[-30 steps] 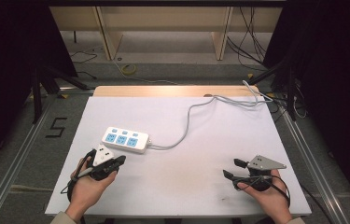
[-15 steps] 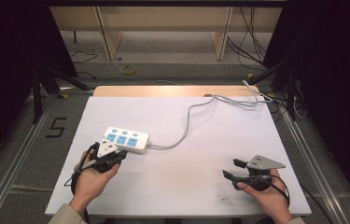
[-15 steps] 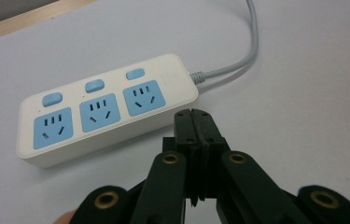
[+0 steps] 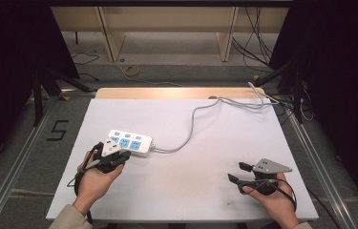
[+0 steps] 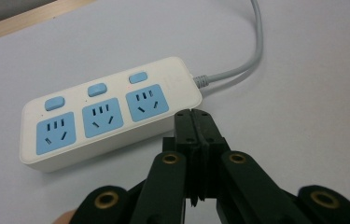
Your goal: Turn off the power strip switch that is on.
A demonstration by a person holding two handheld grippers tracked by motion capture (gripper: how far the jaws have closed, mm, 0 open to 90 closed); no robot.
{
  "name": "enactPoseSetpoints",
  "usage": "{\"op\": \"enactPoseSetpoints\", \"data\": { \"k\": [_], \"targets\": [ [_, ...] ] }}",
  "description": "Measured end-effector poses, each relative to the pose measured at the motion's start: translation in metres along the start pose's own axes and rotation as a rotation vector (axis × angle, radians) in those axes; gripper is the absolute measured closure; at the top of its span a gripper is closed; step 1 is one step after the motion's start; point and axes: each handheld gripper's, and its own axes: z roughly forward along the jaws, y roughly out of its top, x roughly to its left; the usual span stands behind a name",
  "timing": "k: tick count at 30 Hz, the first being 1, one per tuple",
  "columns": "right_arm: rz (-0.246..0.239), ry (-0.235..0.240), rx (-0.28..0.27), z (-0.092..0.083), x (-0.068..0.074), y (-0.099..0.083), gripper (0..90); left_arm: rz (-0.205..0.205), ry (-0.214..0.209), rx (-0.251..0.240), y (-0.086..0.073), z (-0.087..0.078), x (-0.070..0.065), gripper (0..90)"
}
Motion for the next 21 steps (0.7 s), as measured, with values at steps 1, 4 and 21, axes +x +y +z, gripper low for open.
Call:
{"op": "enactPoseSetpoints", "data": {
  "k": [1,4,21],
  "targets": [
    [0.000,0.000,-0.001,0.000,0.000,0.000,35.9,-0.001,0.002,0.004,0.001,0.000,0.001,89.6],
    [0.000,0.000,-0.001,0.000,0.000,0.000,35.8,-0.010,0.006,0.000,0.002,0.000,0.003,89.6],
    [-0.001,0.000,0.005,0.000,0.000,0.000,35.8,-0.003,0.004,0.011,0.014,0.007,0.004,89.6]
  ]
}}
